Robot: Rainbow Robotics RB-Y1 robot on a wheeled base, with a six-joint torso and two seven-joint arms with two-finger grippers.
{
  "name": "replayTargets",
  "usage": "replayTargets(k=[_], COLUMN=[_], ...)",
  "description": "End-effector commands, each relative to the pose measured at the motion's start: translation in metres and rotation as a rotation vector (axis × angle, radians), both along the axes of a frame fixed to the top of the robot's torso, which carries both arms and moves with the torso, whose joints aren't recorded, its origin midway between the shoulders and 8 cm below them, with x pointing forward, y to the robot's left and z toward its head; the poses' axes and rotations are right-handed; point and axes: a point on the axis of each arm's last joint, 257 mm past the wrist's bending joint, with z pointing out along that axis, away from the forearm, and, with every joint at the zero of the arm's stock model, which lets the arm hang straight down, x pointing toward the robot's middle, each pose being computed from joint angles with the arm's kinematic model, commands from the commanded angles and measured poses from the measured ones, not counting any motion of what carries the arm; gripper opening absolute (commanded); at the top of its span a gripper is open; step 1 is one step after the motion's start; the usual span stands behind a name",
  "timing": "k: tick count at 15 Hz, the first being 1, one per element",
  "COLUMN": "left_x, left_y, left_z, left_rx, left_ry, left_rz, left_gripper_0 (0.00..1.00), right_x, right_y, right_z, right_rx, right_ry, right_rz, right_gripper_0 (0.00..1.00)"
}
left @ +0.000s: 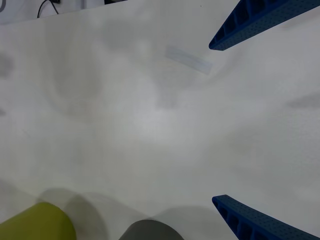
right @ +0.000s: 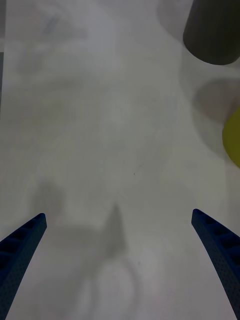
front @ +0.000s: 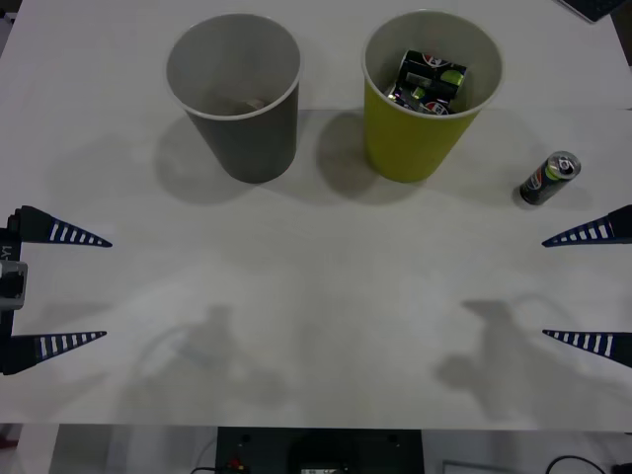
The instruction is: Put the can into the green bin and the plastic bottle into the gray bin
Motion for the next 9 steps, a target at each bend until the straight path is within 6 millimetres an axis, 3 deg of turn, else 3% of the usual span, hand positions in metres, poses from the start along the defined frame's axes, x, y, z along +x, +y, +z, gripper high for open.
replayTargets(k=[1, 2, 9], left_x=[0.000, 0.000, 0.000], left_y=[0.000, 0.000, 0.000], left_z=[0.000, 0.000, 0.000], left_rx=[0.000, 0.000, 0.000], left_ry=[0.000, 0.000, 0.000], left_rz=[0.000, 0.000, 0.000], left_gripper_0=[1.00, 1.00, 1.00], right_x=[0.000, -0.010, 0.003], right_y=[0.000, 0.002, 0.006], right_z=[0.000, -0.013, 0.003], right_rx=[0.000, 0.018, 0.062], right_ry=[0.000, 0.038, -0.014], right_rz=[0.000, -0.004, -0.042], right_gripper_0=[1.00, 1.00, 1.00])
